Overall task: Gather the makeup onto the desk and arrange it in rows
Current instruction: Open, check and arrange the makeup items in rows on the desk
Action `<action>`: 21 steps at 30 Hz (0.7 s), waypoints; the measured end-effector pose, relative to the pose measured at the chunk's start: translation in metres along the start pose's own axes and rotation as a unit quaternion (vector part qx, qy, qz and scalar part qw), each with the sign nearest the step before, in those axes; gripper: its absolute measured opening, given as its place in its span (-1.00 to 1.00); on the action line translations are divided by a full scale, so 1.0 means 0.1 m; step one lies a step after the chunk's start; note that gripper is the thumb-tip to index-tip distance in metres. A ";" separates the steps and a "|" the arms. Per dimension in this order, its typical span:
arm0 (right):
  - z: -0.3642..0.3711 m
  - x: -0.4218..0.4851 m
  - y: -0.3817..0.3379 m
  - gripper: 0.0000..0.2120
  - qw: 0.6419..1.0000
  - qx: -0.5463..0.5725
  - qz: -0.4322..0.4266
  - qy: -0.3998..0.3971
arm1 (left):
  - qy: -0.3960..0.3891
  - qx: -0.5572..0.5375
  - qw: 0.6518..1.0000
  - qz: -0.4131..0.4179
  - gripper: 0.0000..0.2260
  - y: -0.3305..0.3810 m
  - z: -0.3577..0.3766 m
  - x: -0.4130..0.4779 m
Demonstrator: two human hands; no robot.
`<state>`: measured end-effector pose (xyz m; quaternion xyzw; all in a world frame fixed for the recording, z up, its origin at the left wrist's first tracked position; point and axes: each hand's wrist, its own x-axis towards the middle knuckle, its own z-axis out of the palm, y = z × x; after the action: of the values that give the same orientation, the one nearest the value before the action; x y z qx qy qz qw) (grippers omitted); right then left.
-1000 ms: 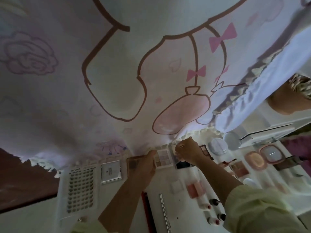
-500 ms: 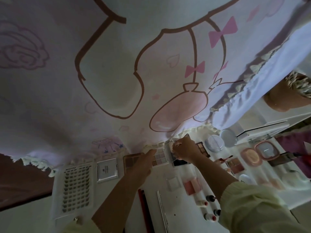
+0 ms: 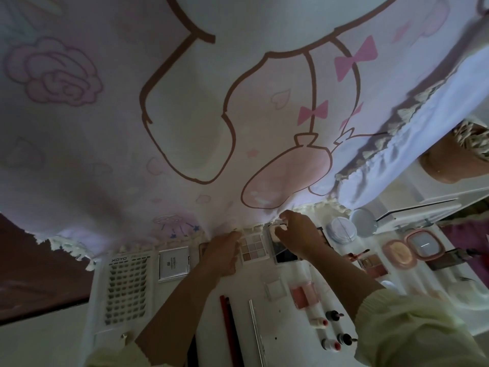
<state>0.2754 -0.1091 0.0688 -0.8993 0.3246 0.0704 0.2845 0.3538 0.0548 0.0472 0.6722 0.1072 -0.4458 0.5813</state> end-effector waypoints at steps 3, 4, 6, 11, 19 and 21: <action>-0.02 -0.03 -0.16 -0.68 0.996 -0.034 -0.073 0.032 | 0.026 0.066 0.993 0.099 -0.84 0.17 -0.20 -0.07; 0.01 -0.04 -0.22 -0.72 0.994 -0.041 -0.094 0.029 | 0.035 0.098 0.986 0.132 -0.86 0.21 -0.29 -0.10; 0.11 -0.06 -0.34 -0.78 0.989 -0.061 -0.138 0.004 | 0.053 0.217 0.955 0.195 -0.90 0.19 -0.46 -0.08; 0.46 -0.10 -0.55 -0.56 0.957 -0.160 -0.213 -0.111 | 0.006 0.495 0.822 0.280 -0.82 -0.13 -0.71 0.01; 0.82 0.02 -0.59 -0.17 0.895 -0.347 -0.235 -0.156 | 0.019 0.723 0.656 0.215 -0.06 -0.22 -0.73 0.11; 0.84 0.06 -0.60 -0.19 0.890 -0.355 -0.244 -0.150 | 0.030 0.746 0.633 0.206 -0.14 -0.19 -0.72 0.11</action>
<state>0.3225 -0.0279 0.0256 -0.9699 0.0014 0.2436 -0.0003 0.3817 0.1197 0.0203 0.8943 -0.3861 -0.2218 -0.0449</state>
